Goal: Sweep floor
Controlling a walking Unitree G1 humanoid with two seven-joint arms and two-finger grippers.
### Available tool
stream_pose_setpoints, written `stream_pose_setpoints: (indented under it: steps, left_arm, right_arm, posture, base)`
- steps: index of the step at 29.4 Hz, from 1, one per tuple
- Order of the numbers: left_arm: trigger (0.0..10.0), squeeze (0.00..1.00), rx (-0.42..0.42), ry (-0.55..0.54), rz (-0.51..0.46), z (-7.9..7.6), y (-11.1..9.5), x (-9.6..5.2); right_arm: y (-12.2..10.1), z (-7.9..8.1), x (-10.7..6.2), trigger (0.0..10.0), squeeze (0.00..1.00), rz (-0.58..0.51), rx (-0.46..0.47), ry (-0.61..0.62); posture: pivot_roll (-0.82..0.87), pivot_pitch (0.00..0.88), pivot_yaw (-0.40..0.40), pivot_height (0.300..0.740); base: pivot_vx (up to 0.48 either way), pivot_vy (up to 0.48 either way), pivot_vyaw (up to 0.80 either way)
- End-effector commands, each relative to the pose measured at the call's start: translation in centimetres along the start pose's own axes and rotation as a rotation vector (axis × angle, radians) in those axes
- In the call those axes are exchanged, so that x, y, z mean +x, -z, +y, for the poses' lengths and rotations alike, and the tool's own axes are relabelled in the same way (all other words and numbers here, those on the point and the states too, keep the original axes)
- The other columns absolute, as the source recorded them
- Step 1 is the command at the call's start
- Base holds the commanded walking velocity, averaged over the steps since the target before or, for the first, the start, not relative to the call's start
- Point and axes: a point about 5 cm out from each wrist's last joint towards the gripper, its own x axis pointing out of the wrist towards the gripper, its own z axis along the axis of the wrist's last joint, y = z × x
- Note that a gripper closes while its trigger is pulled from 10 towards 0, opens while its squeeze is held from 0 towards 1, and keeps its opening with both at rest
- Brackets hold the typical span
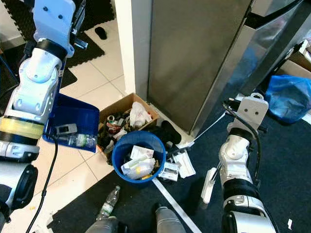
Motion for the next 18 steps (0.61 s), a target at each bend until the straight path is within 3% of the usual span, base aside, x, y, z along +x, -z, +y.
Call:
stream_pose_setpoints:
  steps: [1,9,18]
  left_arm:
    - [10.0,0.00,0.035,0.033,-0.104,-0.5,-2.0,0.9]
    - [10.0,0.00,-0.058,0.052,-0.210,-1.6,-4.2,1.8]
    - [10.0,0.00,-0.142,0.127,-0.271,-3.4,-5.2,2.0]
  right_arm:
    - [-0.8,-0.4,0.4,10.0,0.00,-0.048,-0.008,-0.001]
    - [-0.6,-0.5,0.0,10.0,0.00,-0.046,-0.008,0.005]
    - [-0.6,-0.2,-0.1,10.0,0.00,-0.043,-0.004,0.002]
  posture:
    - [0.02,0.083,-0.025,0.740]
    - [0.01,0.081,-0.013,0.740]
    - [0.01,0.079,-0.008,0.740]
  base:
    - [0.000,0.000,0.00]
    - [0.000,0.000,0.00]
    - [0.000,0.000,0.00]
